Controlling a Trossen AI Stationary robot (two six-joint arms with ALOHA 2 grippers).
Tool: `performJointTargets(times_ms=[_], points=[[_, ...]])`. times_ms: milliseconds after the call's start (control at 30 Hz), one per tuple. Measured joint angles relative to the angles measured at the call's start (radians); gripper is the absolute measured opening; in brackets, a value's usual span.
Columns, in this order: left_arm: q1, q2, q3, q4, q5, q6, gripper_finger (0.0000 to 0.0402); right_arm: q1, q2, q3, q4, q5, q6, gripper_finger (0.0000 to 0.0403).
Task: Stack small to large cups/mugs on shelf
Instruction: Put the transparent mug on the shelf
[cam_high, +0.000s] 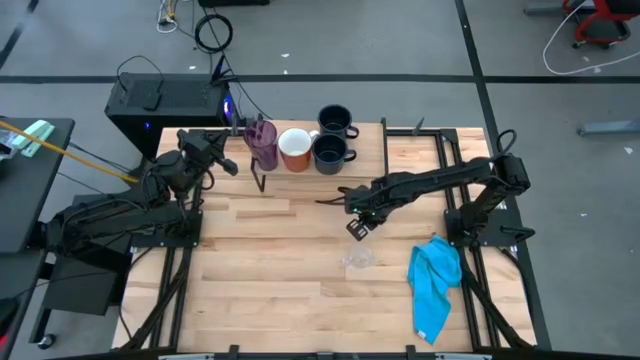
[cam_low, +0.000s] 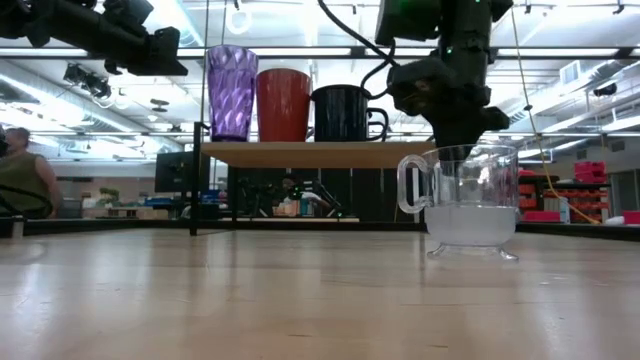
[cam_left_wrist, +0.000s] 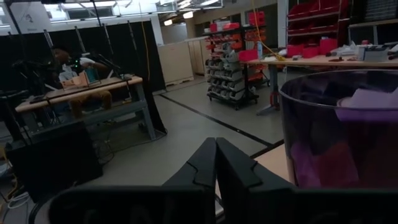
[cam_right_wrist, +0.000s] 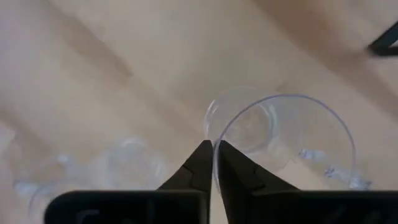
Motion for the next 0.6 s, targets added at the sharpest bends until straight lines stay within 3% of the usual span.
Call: performJointTargets(times_ms=[367, 600], points=[[0.0, 0.0, 0.0, -0.001, 0.0, 0.014, 0.0022, -0.008, 0.0, 0.025, 0.002, 0.003, -0.025, 0.014], [0.0, 0.0, 0.0, -0.001, 0.0, 0.015, 0.0014, -0.015, -0.008, 0.132, -0.1, -0.003, -0.169, 0.0177]])
